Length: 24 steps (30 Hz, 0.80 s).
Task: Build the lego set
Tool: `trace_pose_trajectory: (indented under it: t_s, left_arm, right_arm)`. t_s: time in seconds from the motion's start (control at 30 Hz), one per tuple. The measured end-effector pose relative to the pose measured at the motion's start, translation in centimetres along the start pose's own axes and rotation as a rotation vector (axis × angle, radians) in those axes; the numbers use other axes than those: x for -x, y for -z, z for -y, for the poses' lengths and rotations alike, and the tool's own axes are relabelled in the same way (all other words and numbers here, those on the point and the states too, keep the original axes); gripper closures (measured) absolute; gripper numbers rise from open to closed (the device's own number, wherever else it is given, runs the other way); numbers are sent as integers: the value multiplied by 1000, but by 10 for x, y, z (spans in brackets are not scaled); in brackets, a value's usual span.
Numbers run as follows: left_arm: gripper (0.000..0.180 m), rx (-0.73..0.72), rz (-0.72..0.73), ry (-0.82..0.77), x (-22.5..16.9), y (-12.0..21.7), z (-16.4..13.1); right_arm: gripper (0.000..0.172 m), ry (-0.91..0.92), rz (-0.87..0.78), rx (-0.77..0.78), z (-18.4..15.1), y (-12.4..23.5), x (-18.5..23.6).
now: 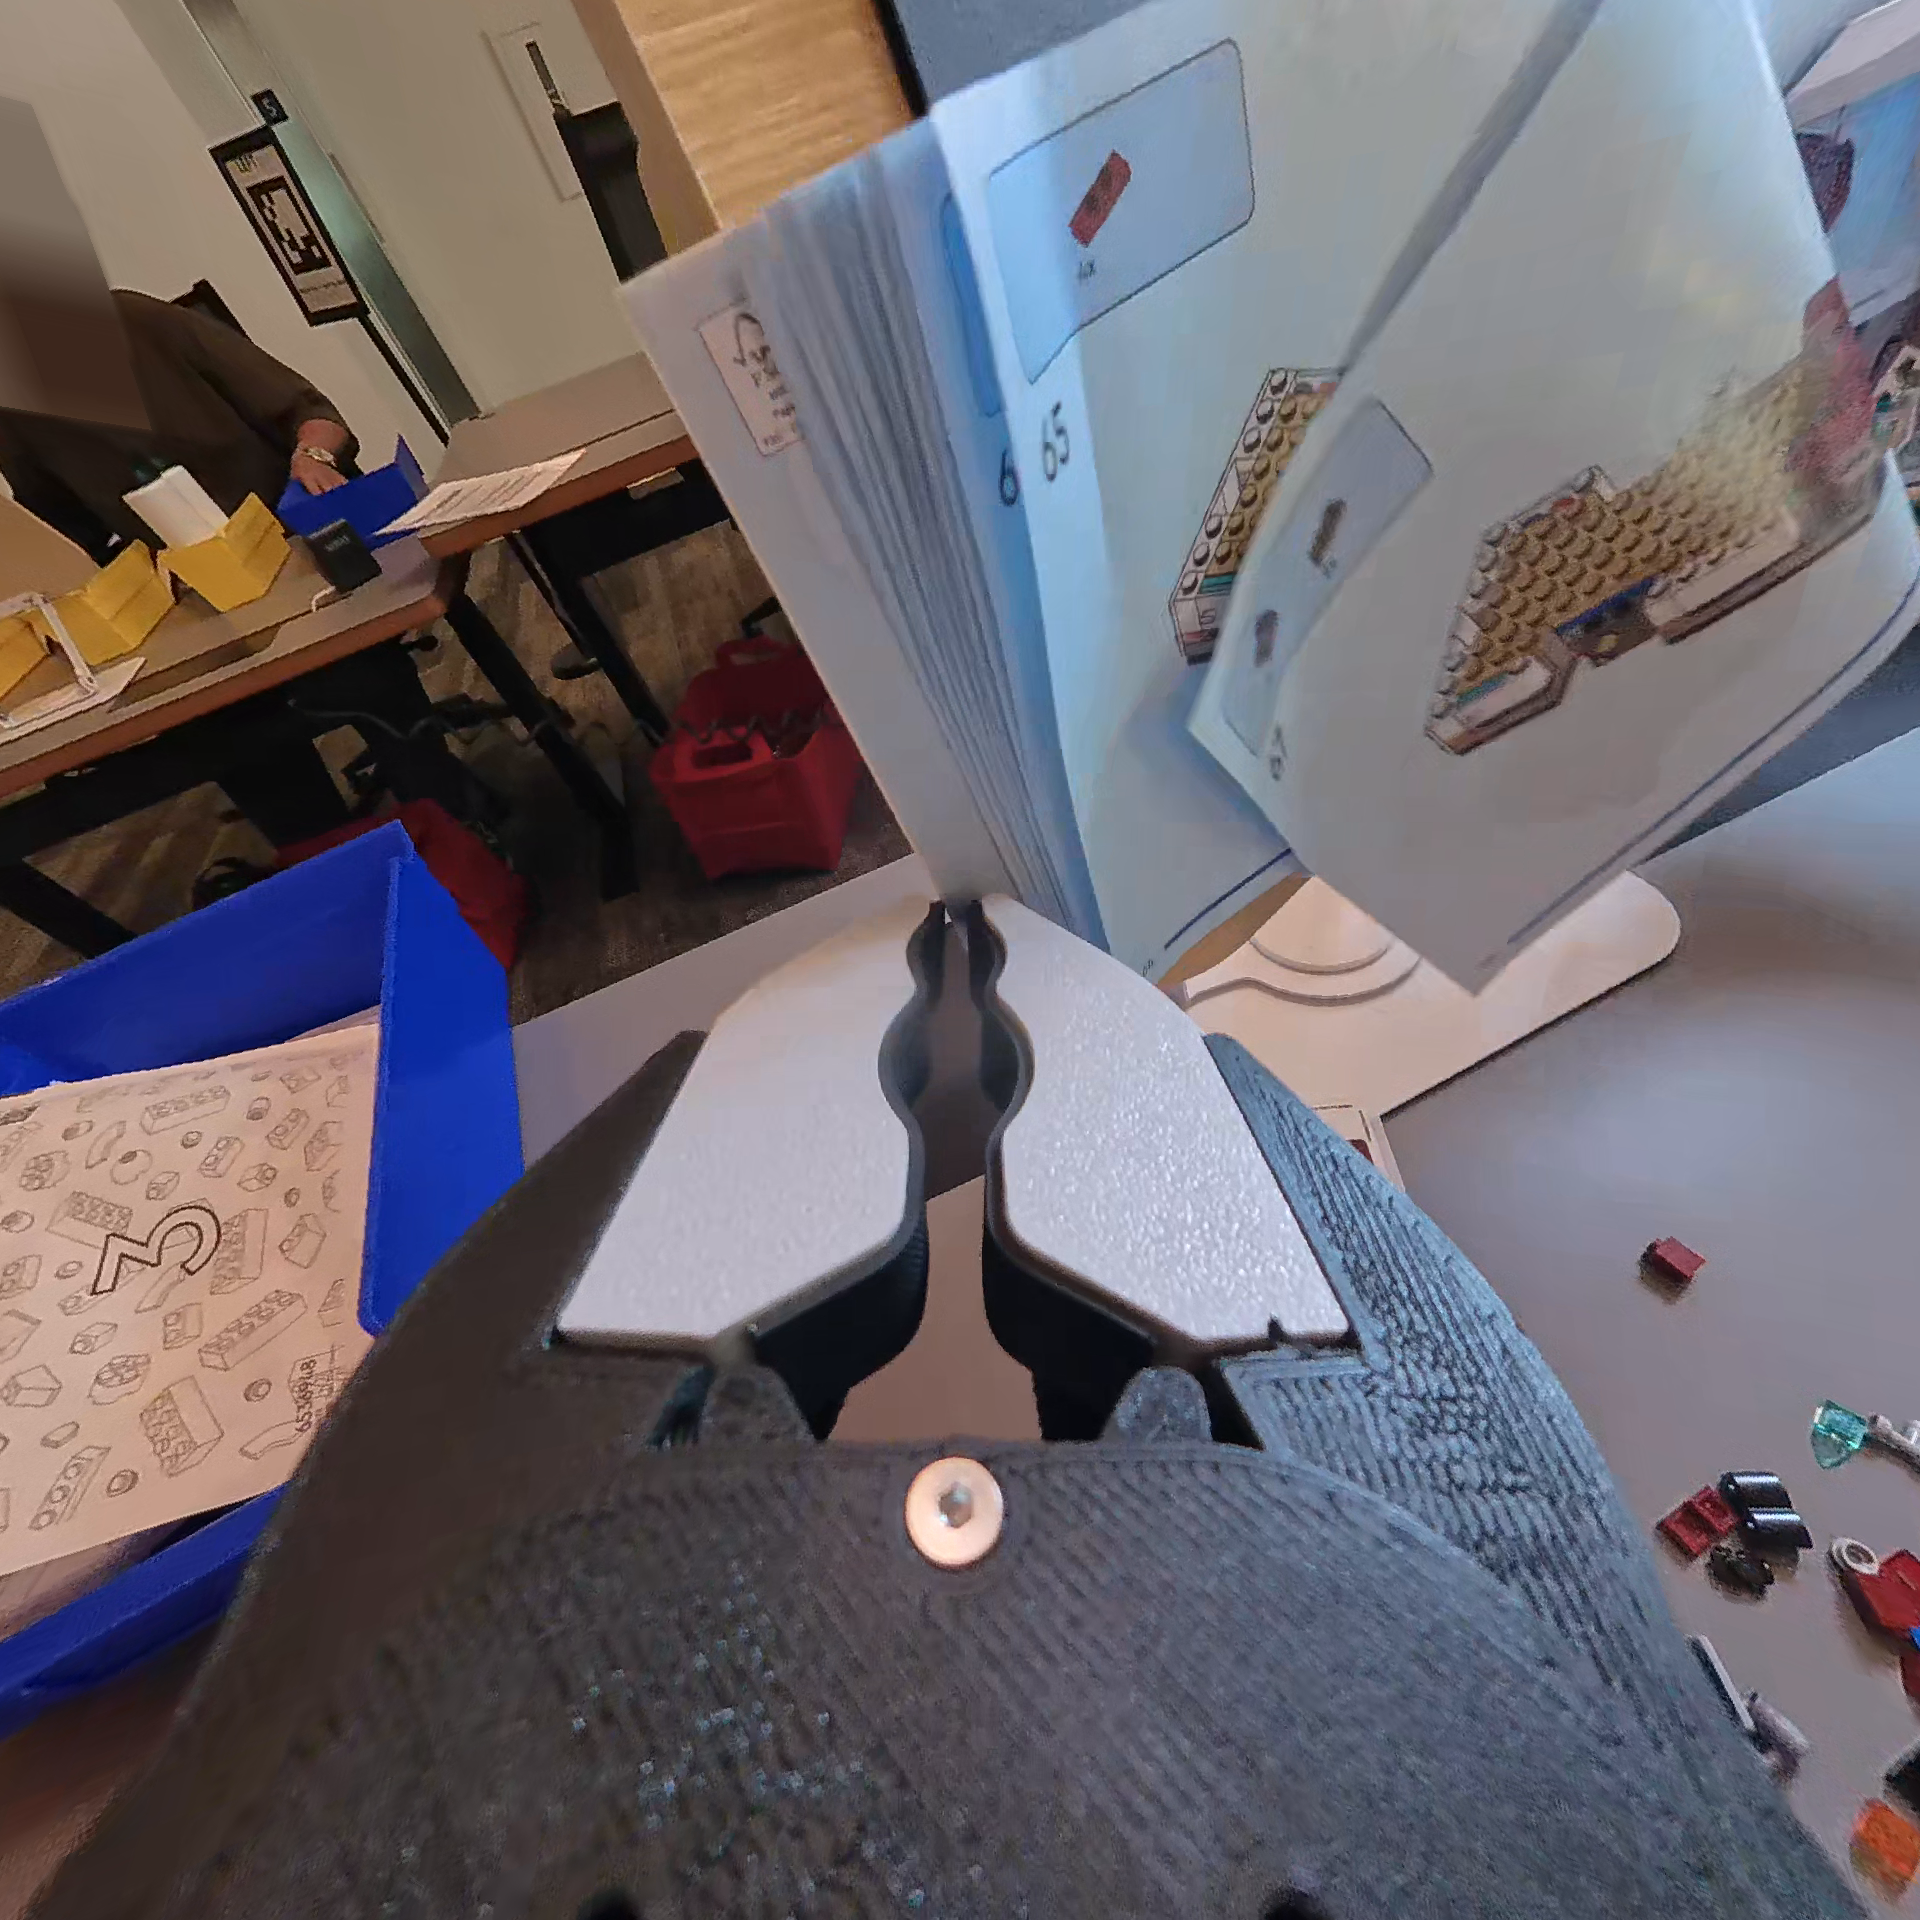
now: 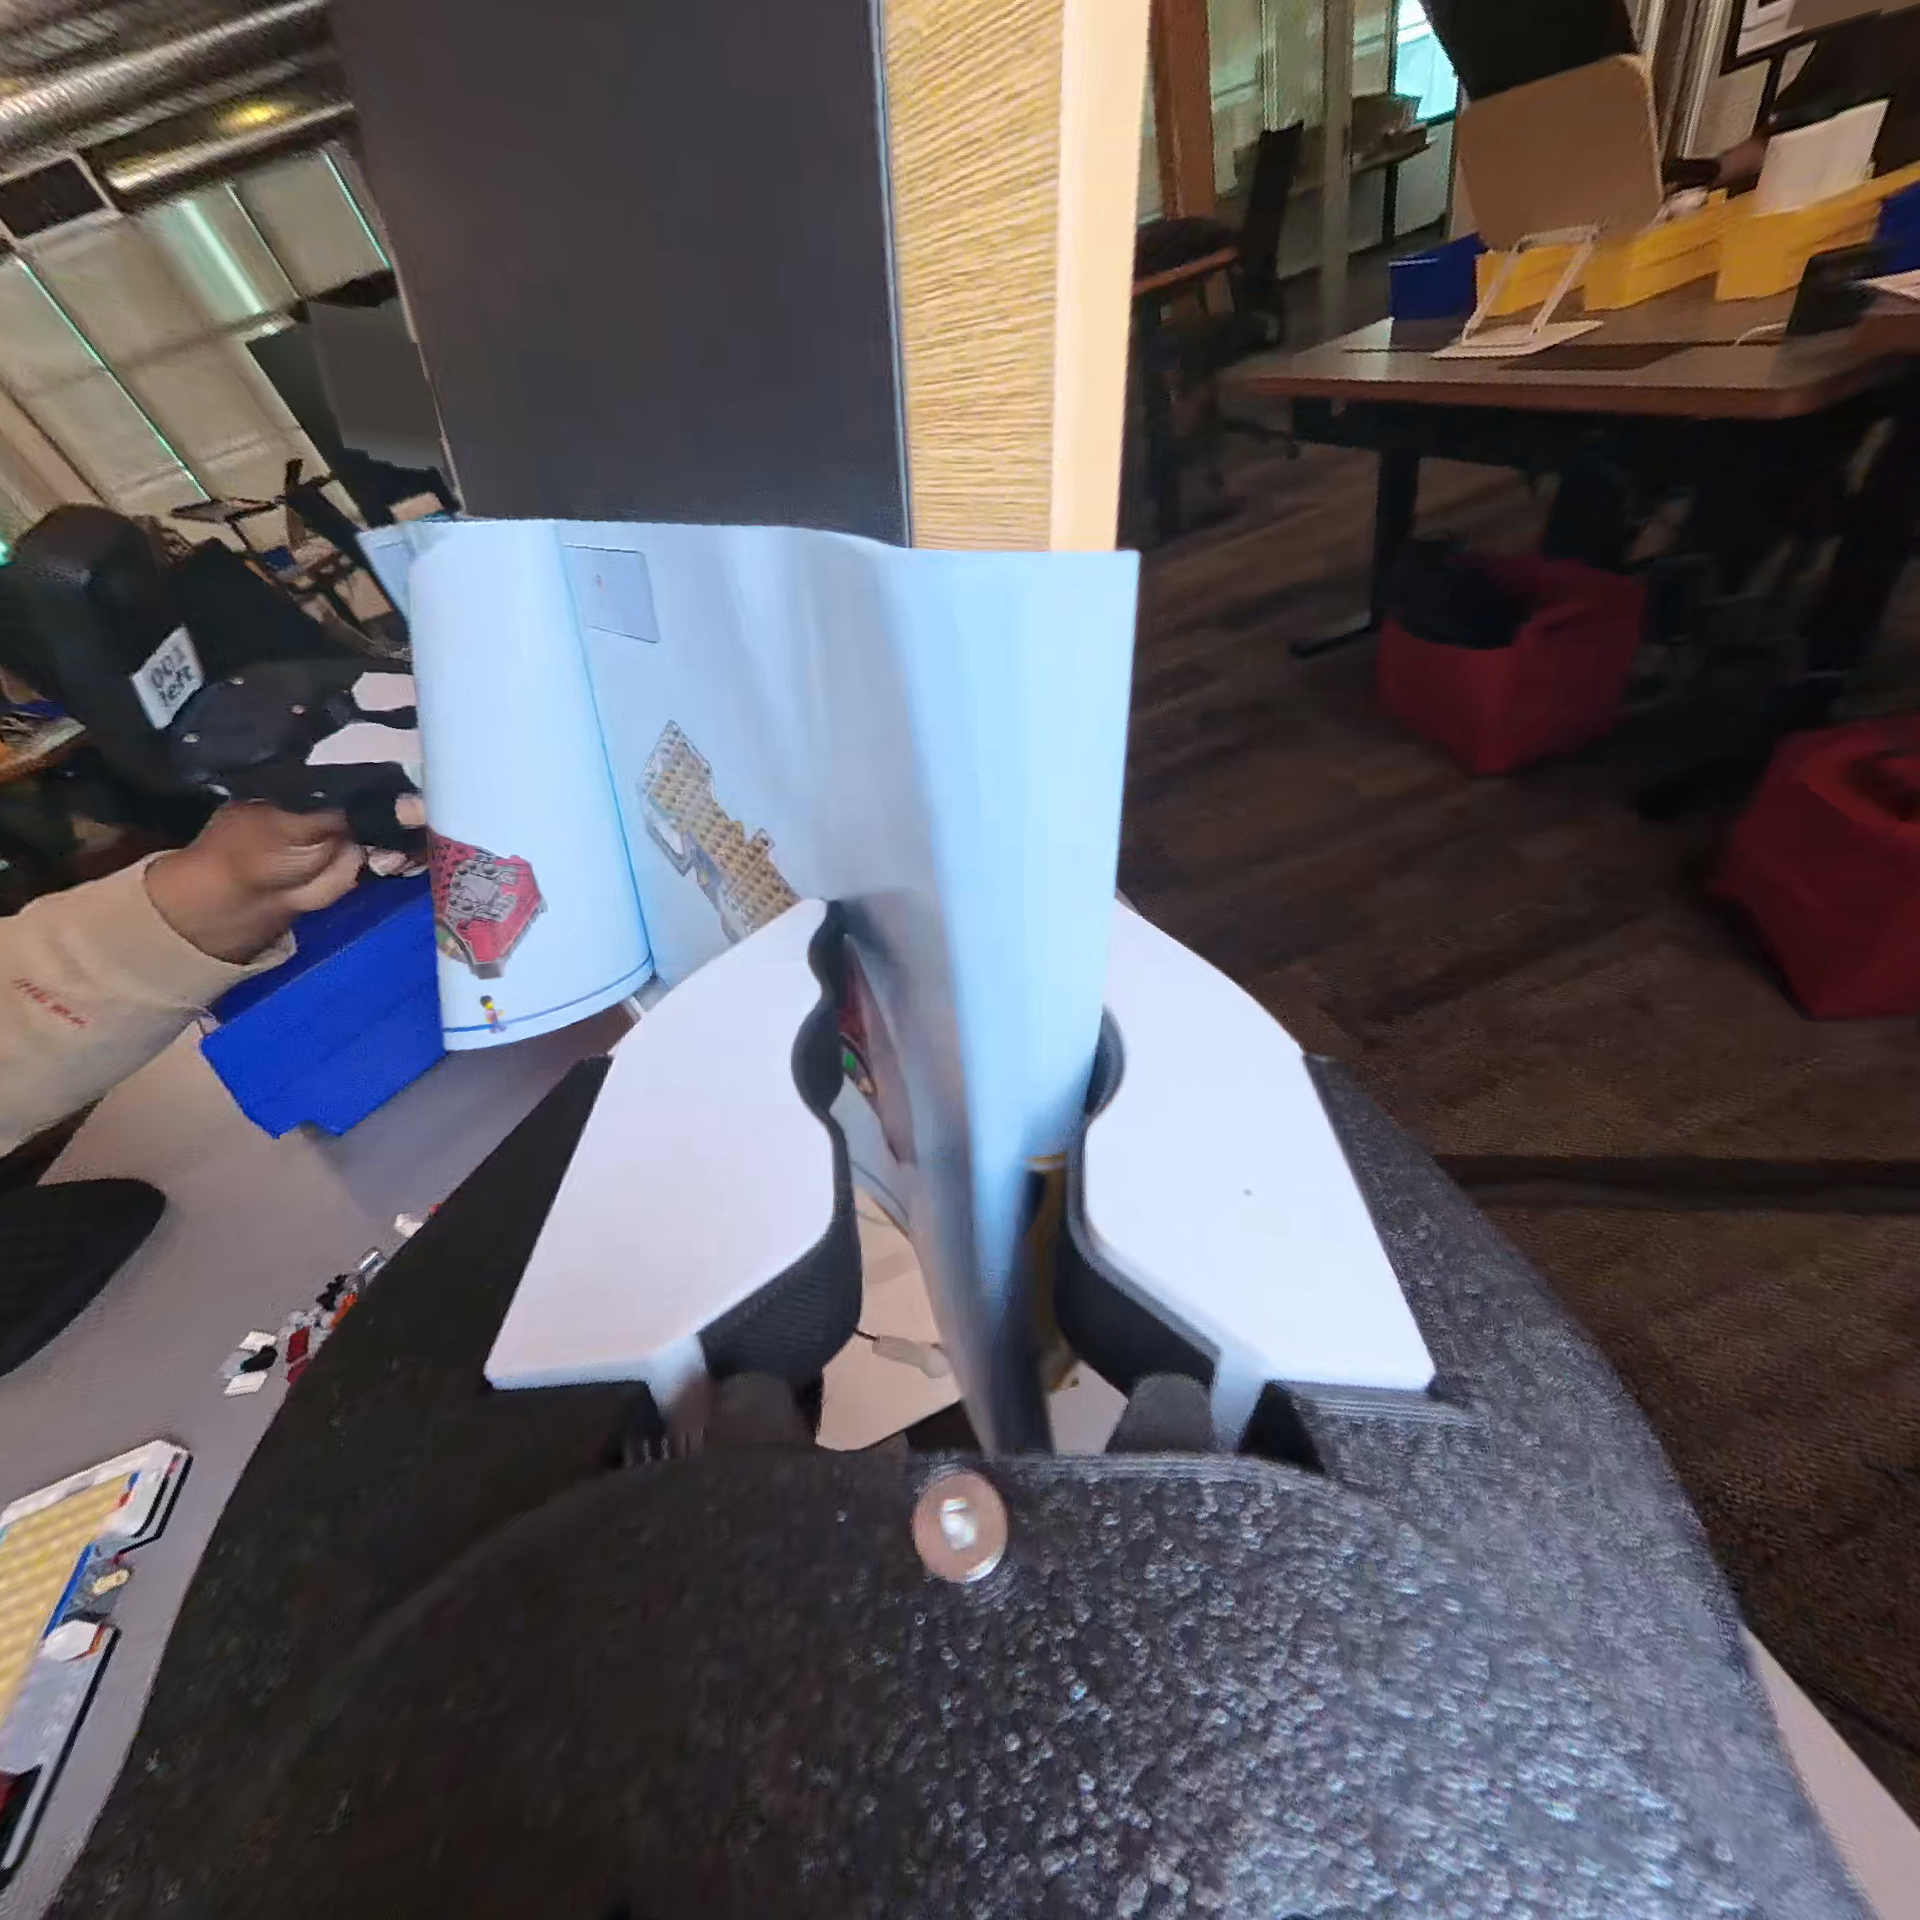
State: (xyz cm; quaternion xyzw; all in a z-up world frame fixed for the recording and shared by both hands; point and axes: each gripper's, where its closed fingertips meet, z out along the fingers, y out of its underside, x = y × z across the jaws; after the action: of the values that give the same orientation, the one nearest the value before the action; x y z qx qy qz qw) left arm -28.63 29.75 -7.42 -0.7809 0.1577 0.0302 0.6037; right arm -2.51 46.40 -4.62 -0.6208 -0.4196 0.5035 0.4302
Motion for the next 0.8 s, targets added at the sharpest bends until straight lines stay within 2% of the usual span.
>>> trace_pose_trajectory:
  t_s: [0.13,0.23,0.4,0.53,0.6,0.67,0.7,0.73,0.8]
  left_arm:
    - [180,-20,13,34,8,9,4]
    - [175,-65,-2,59,4,21,11]
    - [170,-103,-70,31,-27,30,21]
    - [170,-149,-144,15,-65,34,39]
    - [171,-191,-156,13,-79,39,49]
    - [171,-225,-128,-8,-83,46,58]
    - [171,-236,-120,-12,-83,49,60]
    - [171,-240,-124,-7,-83,51,60]
    - [172,-248,-130,16,-79,54,58]
  right_arm:
    - [138,12,-35,-8,-7,11,18]
    - [141,29,-84,3,-13,18,35]
    - [141,38,-174,-19,-16,21,45]
    - [134,56,-269,-33,-13,26,41]
    - [119,84,-401,-42,-9,37,34]
    - [105,164,-602,-69,-1,62,32]
    - [107,256,-700,-101,7,77,40]
    - [116,387,-753,-118,14,87,58]
    - [150,597,-690,-39,5,73,101]
